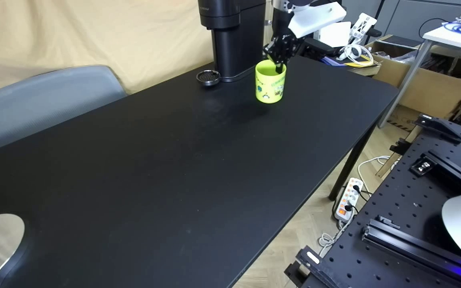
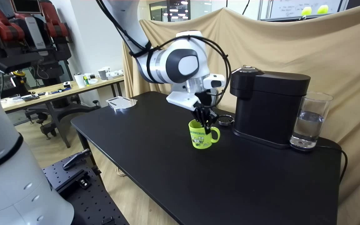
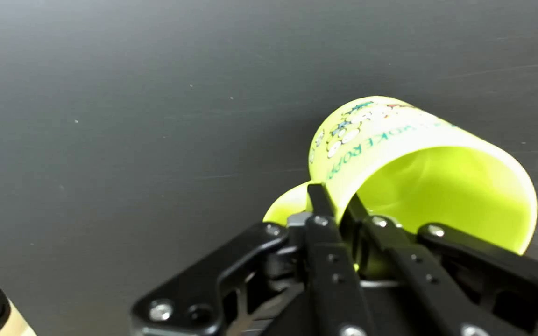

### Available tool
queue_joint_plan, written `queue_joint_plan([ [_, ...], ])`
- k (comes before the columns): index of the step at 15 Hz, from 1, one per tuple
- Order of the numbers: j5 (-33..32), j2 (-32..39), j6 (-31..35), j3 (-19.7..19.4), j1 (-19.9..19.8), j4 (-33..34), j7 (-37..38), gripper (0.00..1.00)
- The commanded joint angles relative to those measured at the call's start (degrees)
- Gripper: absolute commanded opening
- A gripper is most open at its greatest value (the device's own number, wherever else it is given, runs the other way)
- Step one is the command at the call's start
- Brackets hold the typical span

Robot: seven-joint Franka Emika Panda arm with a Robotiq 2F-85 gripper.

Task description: Move the mug to the right

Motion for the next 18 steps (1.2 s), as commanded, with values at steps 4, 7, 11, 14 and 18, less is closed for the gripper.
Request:
queue_joint_plan([
  [4,4.4,0.3,3.1,0.1,-5.2,-2.6,-0.1,0.02],
  [7,11.0,1.7,3.1,3.2,-8.3,-2.7,-3.6,0.02],
  [11,18.9,3.0,3.2,7.6,-12.2,-2.4,-9.2,0.02],
  [14,22.4,3.4,3.0,9.7,-14.2,-2.3,-12.3,0.36],
  [18,24.1,3.3,2.6,10.8,-15.5,-2.0,-14.4,0.52],
])
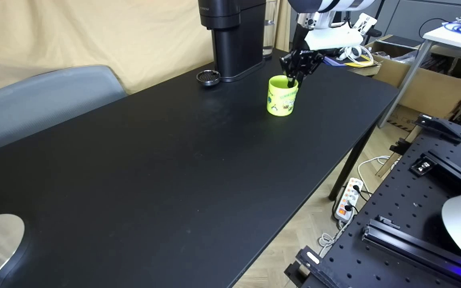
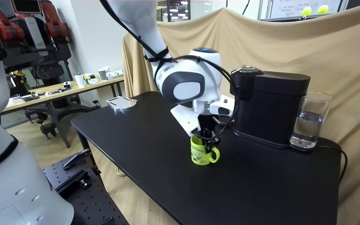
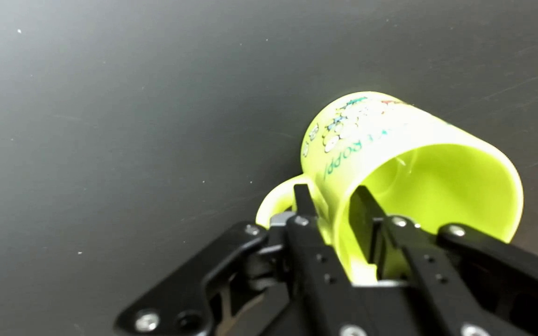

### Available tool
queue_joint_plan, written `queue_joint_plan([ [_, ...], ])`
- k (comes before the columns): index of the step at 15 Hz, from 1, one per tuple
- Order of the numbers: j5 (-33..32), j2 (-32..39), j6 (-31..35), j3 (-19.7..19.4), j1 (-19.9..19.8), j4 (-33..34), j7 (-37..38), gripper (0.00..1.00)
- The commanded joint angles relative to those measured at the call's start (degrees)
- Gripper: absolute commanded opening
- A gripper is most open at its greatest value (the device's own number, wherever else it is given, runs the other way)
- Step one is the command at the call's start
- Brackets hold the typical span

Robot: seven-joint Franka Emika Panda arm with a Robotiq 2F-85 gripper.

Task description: Move the mug to the right

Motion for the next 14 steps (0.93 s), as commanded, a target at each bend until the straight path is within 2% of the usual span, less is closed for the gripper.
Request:
queue_joint_plan([
  [1,2.1,-0.7,-0.1,1.6,-1.7,0.1,-2.4,0.58],
  [7,0.4,-4.0,-1.5,2.6,0.1,-0.2,-2.9,0.98],
  [14,-2.7,-8.4,-5.3,3.0,4.8,-0.2,-4.4,1.0],
])
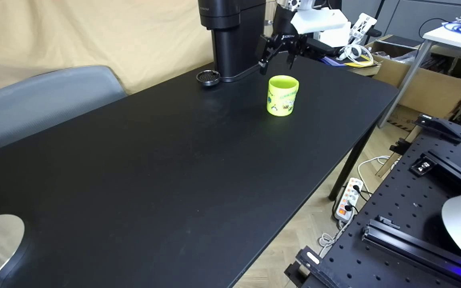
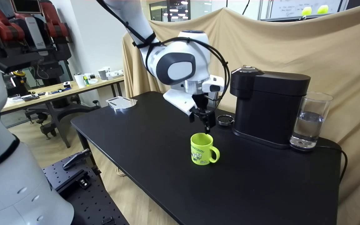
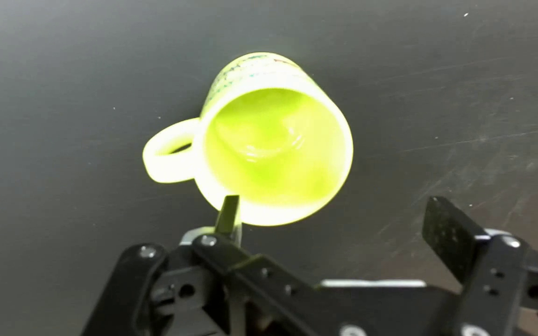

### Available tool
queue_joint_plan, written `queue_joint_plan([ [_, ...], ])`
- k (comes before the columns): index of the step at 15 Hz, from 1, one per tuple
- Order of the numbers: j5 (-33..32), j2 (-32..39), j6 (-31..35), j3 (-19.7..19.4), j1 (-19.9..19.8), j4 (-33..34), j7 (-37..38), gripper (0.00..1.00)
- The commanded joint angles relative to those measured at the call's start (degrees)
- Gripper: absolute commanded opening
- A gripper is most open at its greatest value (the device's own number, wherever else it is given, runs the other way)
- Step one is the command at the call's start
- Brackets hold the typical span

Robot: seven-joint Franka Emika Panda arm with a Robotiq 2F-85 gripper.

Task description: Move the mug to the right

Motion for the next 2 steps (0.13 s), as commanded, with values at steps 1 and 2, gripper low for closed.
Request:
queue_joint_plan([
  [1,-1.6,-3.2,-3.5,-0.1,1.8,-0.5,-1.1,1.0],
  [2,-2.0,-3.4,-4.1,-0.3,2.3,-0.5,-0.8,1.0],
])
